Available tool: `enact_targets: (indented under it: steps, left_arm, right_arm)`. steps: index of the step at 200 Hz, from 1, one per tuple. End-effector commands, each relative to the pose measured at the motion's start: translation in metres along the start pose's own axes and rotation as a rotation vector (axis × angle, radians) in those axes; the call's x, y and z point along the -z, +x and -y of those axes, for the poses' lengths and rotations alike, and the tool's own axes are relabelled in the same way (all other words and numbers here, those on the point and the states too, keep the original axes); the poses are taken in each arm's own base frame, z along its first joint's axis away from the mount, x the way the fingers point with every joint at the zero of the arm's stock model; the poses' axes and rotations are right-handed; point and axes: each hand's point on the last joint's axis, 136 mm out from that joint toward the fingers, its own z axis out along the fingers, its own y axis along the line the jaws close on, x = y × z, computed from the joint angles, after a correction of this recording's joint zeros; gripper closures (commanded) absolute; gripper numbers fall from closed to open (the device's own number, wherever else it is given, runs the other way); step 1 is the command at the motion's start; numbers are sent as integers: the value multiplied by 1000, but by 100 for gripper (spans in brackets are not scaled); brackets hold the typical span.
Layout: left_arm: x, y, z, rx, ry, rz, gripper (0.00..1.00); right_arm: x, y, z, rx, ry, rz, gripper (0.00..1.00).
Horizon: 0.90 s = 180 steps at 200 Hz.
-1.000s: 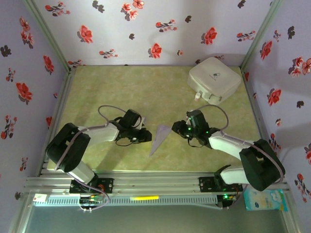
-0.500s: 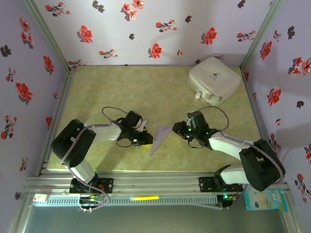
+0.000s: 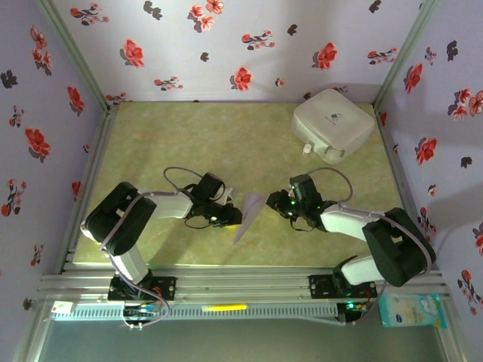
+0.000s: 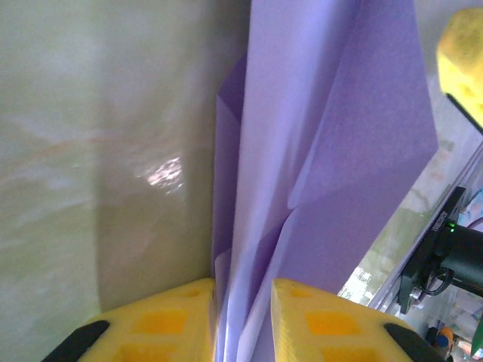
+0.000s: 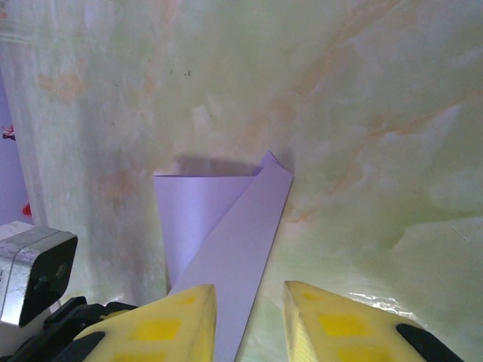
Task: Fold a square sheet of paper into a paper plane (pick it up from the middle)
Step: Move a paper plane to the center of the table.
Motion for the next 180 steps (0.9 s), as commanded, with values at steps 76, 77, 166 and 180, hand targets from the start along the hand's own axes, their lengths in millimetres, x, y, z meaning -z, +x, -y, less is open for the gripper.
enact_targets:
  steps: [76, 77, 166, 180]
  left_arm:
    - [-10, -4, 21, -31, 86, -7, 87]
    - [-9, -5, 22, -32, 86, -6, 88]
    - [39, -28, 23, -97, -102, 226, 100]
    - [52, -30, 8, -106, -249, 263, 100]
  right_arm:
    - [-6, 1, -5, -7, -25, 2, 71]
    - [-6, 1, -5, -7, -25, 2, 71]
    - [5, -5, -24, 8, -40, 17, 70]
    - [7, -6, -31, 15, -54, 18, 69]
